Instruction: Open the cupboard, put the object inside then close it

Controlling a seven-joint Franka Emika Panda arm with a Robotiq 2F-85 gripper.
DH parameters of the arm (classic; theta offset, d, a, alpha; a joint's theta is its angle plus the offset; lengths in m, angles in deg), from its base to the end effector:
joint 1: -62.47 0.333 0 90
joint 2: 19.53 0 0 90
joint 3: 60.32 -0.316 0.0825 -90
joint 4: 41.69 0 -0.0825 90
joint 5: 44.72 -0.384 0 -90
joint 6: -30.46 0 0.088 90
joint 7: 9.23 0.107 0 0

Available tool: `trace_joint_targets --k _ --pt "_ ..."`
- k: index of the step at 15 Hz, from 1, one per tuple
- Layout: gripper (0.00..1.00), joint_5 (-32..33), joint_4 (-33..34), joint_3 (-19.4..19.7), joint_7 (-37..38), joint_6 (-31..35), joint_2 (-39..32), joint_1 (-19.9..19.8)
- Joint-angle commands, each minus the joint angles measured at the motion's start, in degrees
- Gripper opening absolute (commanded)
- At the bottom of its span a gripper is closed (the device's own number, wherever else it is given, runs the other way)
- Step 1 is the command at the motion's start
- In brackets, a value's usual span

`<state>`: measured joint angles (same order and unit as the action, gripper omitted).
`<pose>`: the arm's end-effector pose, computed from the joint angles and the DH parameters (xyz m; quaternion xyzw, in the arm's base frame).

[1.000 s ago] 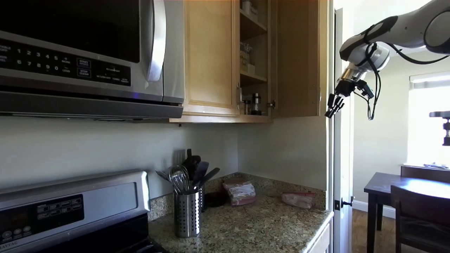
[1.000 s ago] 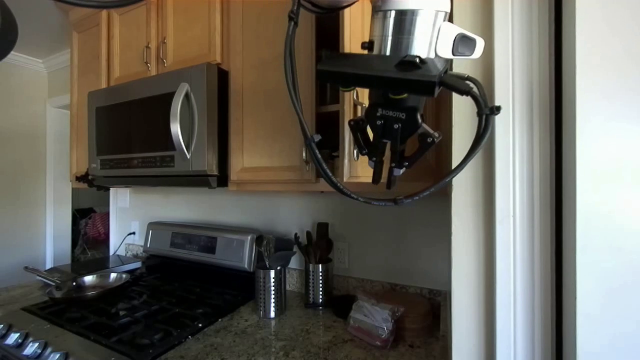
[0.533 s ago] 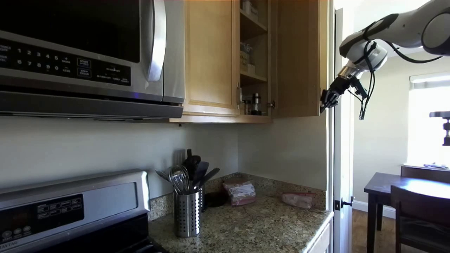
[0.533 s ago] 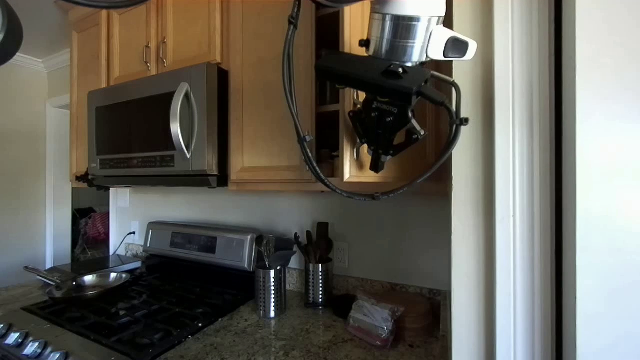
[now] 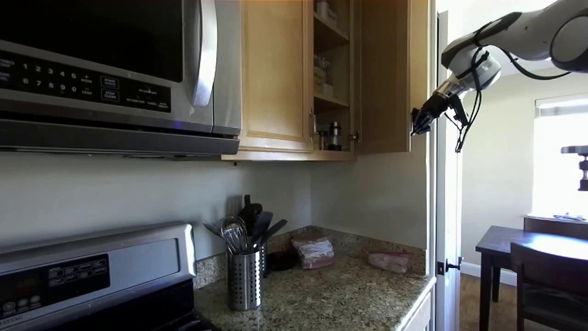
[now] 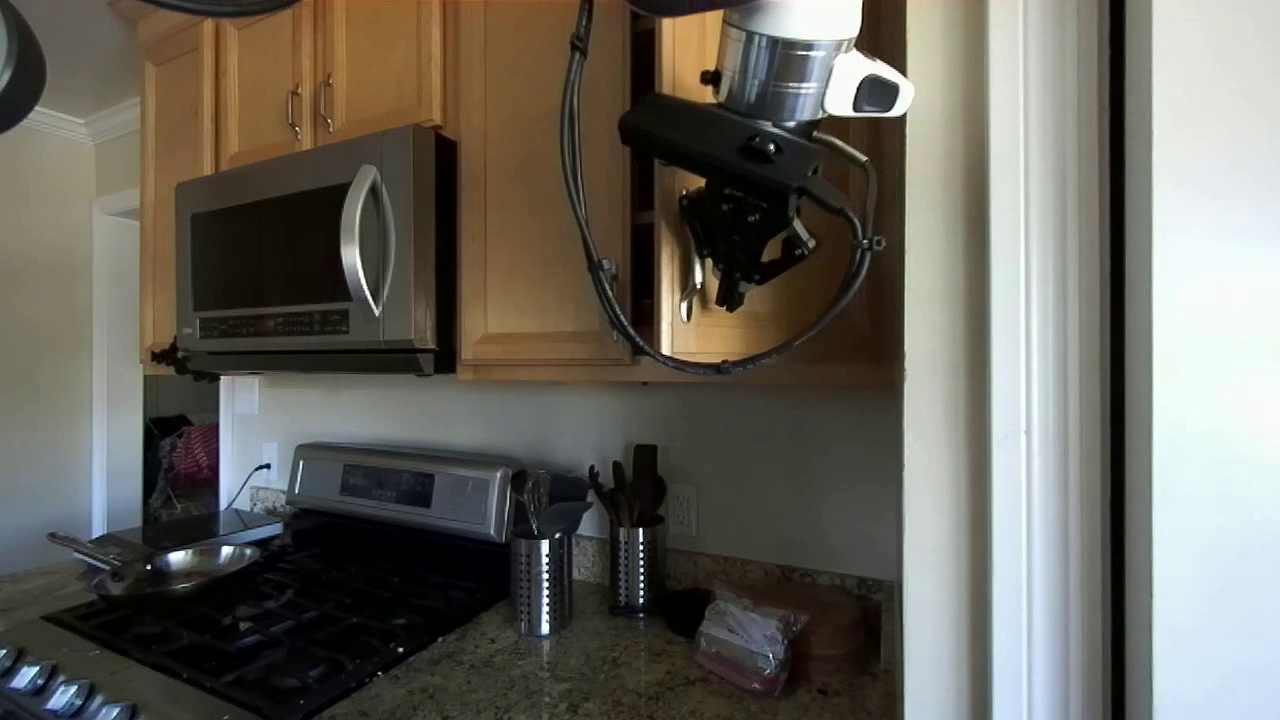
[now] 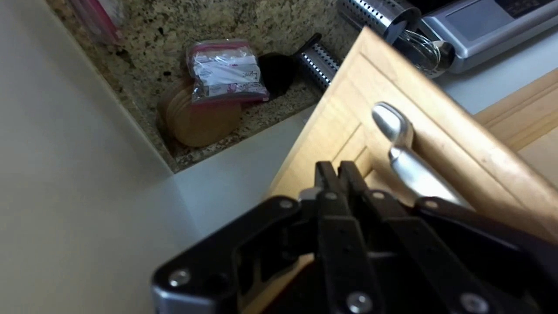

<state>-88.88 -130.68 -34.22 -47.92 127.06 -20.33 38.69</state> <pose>0.4202 -0.3914 0.6635 -0.9197 0.1107 -0.3000 0.2277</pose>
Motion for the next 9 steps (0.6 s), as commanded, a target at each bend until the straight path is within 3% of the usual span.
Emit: trace_joint_targets --k 1,9 --pt "0.08 -3.4 0.3 -1.7 -0.4 -1.2 0.4 0.3" --pt "0.08 -8.6 -0.9 -6.2 -3.7 -6.2 3.0 3.6"
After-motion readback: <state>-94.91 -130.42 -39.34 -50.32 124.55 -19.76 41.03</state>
